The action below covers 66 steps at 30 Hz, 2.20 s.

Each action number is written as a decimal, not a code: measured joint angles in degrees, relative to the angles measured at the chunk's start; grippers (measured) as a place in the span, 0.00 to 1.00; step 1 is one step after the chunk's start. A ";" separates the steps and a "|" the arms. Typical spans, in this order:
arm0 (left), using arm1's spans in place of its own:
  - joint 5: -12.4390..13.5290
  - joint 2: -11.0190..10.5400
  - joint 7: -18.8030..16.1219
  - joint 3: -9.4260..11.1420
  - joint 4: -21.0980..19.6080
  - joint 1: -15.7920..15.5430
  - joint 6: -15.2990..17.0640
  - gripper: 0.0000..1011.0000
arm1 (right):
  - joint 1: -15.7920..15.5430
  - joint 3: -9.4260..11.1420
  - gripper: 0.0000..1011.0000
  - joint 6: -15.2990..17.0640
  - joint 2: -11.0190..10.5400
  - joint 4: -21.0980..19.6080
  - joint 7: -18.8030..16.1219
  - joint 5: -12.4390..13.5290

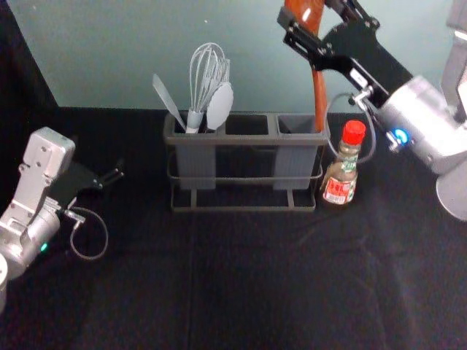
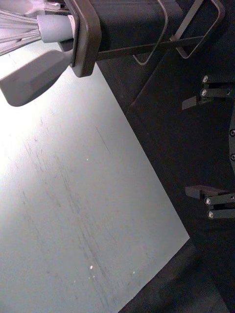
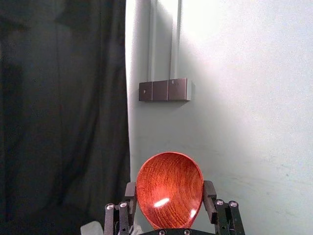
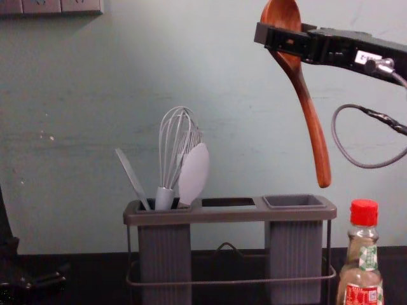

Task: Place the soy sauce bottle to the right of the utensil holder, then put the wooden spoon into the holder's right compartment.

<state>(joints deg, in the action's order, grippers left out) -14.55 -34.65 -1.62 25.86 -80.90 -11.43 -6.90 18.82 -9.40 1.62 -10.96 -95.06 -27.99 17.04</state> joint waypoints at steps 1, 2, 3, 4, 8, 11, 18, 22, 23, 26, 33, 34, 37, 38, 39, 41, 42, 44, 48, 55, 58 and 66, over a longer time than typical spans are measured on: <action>0.00 0.00 0.00 0.00 0.00 0.00 0.00 1.00 | 0.46 -0.10 0.83 -0.32 0.11 0.69 -0.09 0.25; 0.00 0.00 0.00 0.00 0.00 0.00 0.00 1.00 | 1.43 -0.28 0.83 -0.89 0.32 2.11 -0.24 0.63; 0.00 0.00 0.00 0.00 0.00 0.00 0.00 1.00 | 1.96 -0.40 0.83 -1.18 0.44 2.97 -0.34 0.83; 0.00 0.00 0.00 0.00 0.00 0.00 0.00 1.00 | 2.50 -0.51 0.83 -1.41 0.54 3.77 -0.41 1.04; 0.00 0.00 0.00 0.00 0.00 0.00 0.00 1.00 | 4.91 -1.16 0.83 -2.66 1.03 7.50 -0.62 1.93; 0.00 0.00 0.00 0.00 0.00 0.00 0.00 1.00 | 6.49 -1.57 0.83 -3.76 1.50 10.35 -0.80 2.65; 0.00 0.00 0.00 0.00 0.00 0.00 0.00 1.00 | 8.31 -2.35 0.83 -6.81 3.08 16.12 -0.23 4.37; 0.00 0.00 0.00 0.00 0.00 0.00 0.00 1.00 | 8.40 -2.96 0.83 -8.40 3.55 17.92 0.06 4.91; 0.00 0.00 0.00 -0.01 0.00 0.00 0.00 1.00 | 8.40 -3.12 0.83 -8.74 3.63 18.31 0.21 4.98; 0.00 0.00 0.00 0.00 0.00 0.00 0.00 1.00 | 8.39 -3.70 0.83 -9.69 3.67 19.21 0.60 4.98; 0.00 0.00 0.00 0.00 0.00 0.00 0.00 1.00 | 7.02 -4.74 0.83 -12.42 3.20 20.16 1.21 5.26; 0.00 0.00 0.00 0.00 0.00 0.00 0.00 1.00 | 7.02 -4.74 0.83 -12.42 3.20 20.16 1.21 5.26; 0.00 0.00 0.00 0.00 0.00 0.00 0.00 1.00 | 6.32 -5.15 0.83 -13.78 2.89 20.42 1.20 5.50; 0.00 0.00 0.00 0.00 0.00 0.00 0.00 1.00 | 5.97 -5.36 0.83 -14.40 2.73 20.50 1.19 5.62; 0.00 0.00 0.00 0.00 0.00 0.00 0.00 1.00 | 5.97 -5.36 0.83 -14.40 2.73 20.50 1.19 5.62; 0.00 0.00 0.00 0.00 0.00 0.00 0.00 1.00 | 5.27 -5.69 0.83 -15.59 2.46 20.76 1.15 6.05; 0.00 0.00 0.00 0.00 0.00 0.00 0.00 1.00 | 5.12 -5.77 0.83 -15.88 2.39 20.88 1.12 6.14; 0.00 0.00 0.00 0.00 0.00 0.00 0.00 1.00 | 4.75 -6.00 0.83 -16.63 2.20 21.15 1.08 6.45; 0.00 0.00 0.00 0.00 0.00 0.00 0.00 1.00 | 4.42 -6.26 0.83 -17.35 1.96 21.62 1.07 6.76; 0.00 0.00 0.00 0.00 0.00 0.00 0.00 1.00 | 3.91 -6.85 0.83 -18.59 1.65 22.96 0.94 7.23; 0.00 0.00 0.00 0.00 0.00 0.00 0.00 1.00 | 3.71 -7.00 0.83 -19.00 1.65 23.37 0.94 7.29; 0.00 0.00 0.00 0.00 0.00 0.00 0.00 1.00 | 3.31 -7.14 0.83 -19.52 1.71 24.00 1.20 7.33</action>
<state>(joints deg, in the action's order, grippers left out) -14.55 -34.64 -1.62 25.86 -80.90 -11.43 -6.90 22.12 -16.54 -17.91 -9.25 -71.06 -26.79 24.37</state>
